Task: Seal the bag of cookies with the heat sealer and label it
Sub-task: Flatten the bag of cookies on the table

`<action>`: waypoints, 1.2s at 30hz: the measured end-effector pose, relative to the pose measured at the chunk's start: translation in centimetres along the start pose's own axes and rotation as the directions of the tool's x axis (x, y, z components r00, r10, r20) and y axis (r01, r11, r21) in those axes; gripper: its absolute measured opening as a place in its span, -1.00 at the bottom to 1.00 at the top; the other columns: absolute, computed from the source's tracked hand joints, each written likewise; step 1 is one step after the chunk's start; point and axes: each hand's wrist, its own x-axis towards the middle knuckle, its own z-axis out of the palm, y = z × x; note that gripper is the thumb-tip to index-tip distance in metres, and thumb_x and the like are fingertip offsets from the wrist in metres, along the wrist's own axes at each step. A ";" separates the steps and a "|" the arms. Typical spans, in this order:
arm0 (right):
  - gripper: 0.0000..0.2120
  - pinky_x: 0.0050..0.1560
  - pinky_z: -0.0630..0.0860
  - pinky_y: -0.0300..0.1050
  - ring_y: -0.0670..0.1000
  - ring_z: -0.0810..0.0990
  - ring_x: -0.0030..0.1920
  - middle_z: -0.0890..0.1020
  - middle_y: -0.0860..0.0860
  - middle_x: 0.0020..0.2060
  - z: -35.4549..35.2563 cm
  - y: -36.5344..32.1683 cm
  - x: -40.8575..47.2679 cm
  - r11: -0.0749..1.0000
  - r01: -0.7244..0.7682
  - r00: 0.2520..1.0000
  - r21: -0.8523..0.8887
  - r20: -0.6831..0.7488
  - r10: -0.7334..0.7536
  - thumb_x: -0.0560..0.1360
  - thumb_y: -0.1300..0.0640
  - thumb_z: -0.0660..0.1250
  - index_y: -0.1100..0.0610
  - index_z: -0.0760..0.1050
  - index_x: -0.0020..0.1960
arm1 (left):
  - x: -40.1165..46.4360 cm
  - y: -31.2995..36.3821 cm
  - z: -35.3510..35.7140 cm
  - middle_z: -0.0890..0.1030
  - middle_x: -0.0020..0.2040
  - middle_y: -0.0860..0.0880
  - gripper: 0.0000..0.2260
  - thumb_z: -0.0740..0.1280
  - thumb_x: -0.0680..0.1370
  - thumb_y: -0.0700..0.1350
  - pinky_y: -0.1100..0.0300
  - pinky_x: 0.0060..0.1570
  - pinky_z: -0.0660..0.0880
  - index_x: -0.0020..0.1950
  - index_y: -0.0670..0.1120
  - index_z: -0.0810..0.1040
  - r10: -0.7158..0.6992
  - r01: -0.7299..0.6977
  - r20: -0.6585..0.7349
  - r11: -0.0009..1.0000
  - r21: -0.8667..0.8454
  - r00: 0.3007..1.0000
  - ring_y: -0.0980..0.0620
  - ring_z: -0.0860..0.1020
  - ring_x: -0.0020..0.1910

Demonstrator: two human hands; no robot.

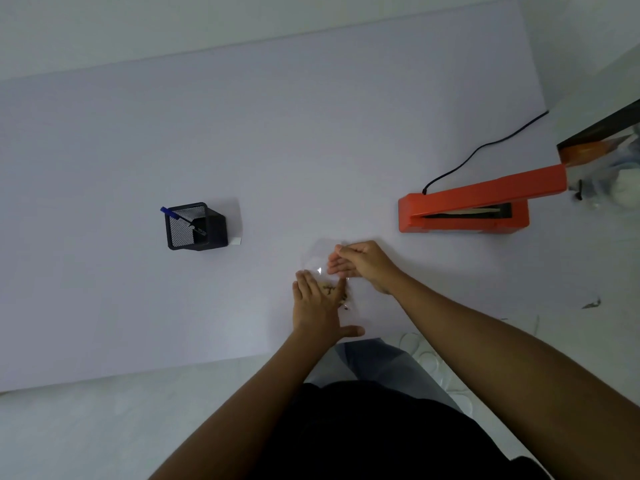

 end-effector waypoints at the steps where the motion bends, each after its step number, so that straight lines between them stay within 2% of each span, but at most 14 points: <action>1: -0.65 0.15 0.63 0.09 0.13 0.75 -0.05 0.74 0.20 -0.07 -0.1 -0.3 0.2 1.000 0.008 1.000 -0.015 0.001 -0.008 0.65 0.05 0.24 0.33 0.61 0.11 | 0.1 0.0 -0.1 -0.12 0.52 -0.47 0.04 0.07 0.29 0.61 -0.27 0.49 -0.02 0.59 0.12 -0.21 0.001 -0.001 0.001 1.000 -0.004 1.000 -0.47 -0.09 0.51; 9: -0.66 0.10 0.63 0.04 0.13 0.74 -0.04 0.73 0.22 -0.06 -0.8 -1.7 2.2 0.991 0.114 0.982 0.071 -0.157 -0.102 0.64 0.05 0.27 0.34 0.63 0.07 | -0.1 0.2 -0.1 -0.11 0.52 -0.46 0.05 0.18 0.29 0.58 -0.28 0.48 -0.04 0.59 0.11 -0.17 -0.013 0.013 0.013 1.000 -0.016 1.000 -0.47 -0.08 0.51; 13: -0.67 0.14 0.62 0.03 0.17 0.73 -0.01 0.72 0.26 -0.04 -0.7 -2.3 2.2 0.977 0.202 0.955 0.061 -0.234 -0.182 0.64 0.09 0.27 0.37 0.63 0.06 | -0.2 0.4 -0.5 -0.10 0.52 -0.46 0.05 0.16 0.28 0.59 -0.29 0.49 -0.03 0.59 0.12 -0.16 -0.023 0.023 0.013 1.000 0.002 1.000 -0.48 -0.07 0.50; 15: -0.67 0.10 0.63 0.02 0.16 0.74 -0.04 0.72 0.24 -0.07 0.1 -2.2 1.6 0.975 0.219 0.957 0.037 -0.204 -0.207 0.64 0.09 0.27 0.36 0.63 0.05 | -0.3 0.4 -0.8 -0.09 0.52 -0.46 0.05 0.15 0.27 0.60 -0.29 0.48 -0.03 0.59 0.12 -0.15 -0.029 0.029 0.023 1.000 0.002 0.999 -0.48 -0.07 0.51; 17: -0.68 0.06 0.66 -0.02 0.13 0.74 -0.06 0.73 0.21 -0.08 1.2 -1.5 0.6 0.981 0.196 0.974 -0.005 -0.111 -0.196 0.64 0.09 0.26 0.34 0.63 0.06 | -0.3 0.5 -1.1 -0.10 0.53 -0.45 0.05 0.13 0.27 0.61 -0.29 0.48 -0.05 0.59 0.12 -0.16 -0.032 0.031 0.039 0.999 0.005 0.999 -0.47 -0.09 0.51; 19: -0.69 0.04 0.67 -0.06 0.11 0.74 -0.07 0.73 0.20 -0.07 2.2 -0.6 0.0 0.989 0.145 0.989 -0.022 -0.027 -0.146 0.65 0.09 0.25 0.32 0.63 0.09 | -0.2 0.6 -1.2 -0.11 0.54 -0.41 0.07 0.12 0.27 0.61 -0.29 0.48 -0.07 0.59 0.11 -0.18 -0.033 0.033 0.059 0.999 0.003 0.998 -0.45 -0.11 0.52; 24: -0.69 -0.04 0.67 -0.13 0.10 0.75 -0.07 0.73 0.19 -0.04 2.9 -0.4 0.6 0.998 -0.037 0.999 0.046 0.010 0.037 0.65 0.09 0.24 0.31 0.62 0.11 | 0.0 0.5 -1.3 -0.12 0.57 -0.33 0.13 0.11 0.24 0.63 -0.28 0.49 -0.09 0.60 0.06 -0.21 -0.045 0.044 0.076 0.999 0.010 0.996 -0.42 -0.12 0.53; 27: -0.67 0.11 0.65 0.03 0.12 0.75 -0.06 0.74 0.20 -0.07 2.7 -1.0 1.8 1.000 -0.007 1.000 0.005 0.008 0.007 0.65 0.06 0.24 0.32 0.62 0.09 | -0.2 0.5 -1.3 -0.13 0.55 -0.40 0.08 0.13 0.27 0.61 -0.28 0.49 -0.08 0.59 0.10 -0.21 -0.022 0.022 0.076 1.000 0.000 0.997 -0.44 -0.12 0.52; 36: -0.66 0.22 0.60 0.04 0.09 0.73 0.02 0.71 0.22 0.02 2.0 -5.0 5.1 0.993 0.119 0.991 0.005 -0.064 -0.119 0.65 0.07 0.25 0.34 0.61 0.13 | -0.2 0.6 -1.2 -0.06 0.54 -0.42 0.06 0.16 0.26 0.60 -0.30 0.48 0.01 0.59 0.10 -0.09 -0.020 0.020 0.021 0.999 -0.036 1.000 -0.47 -0.04 0.51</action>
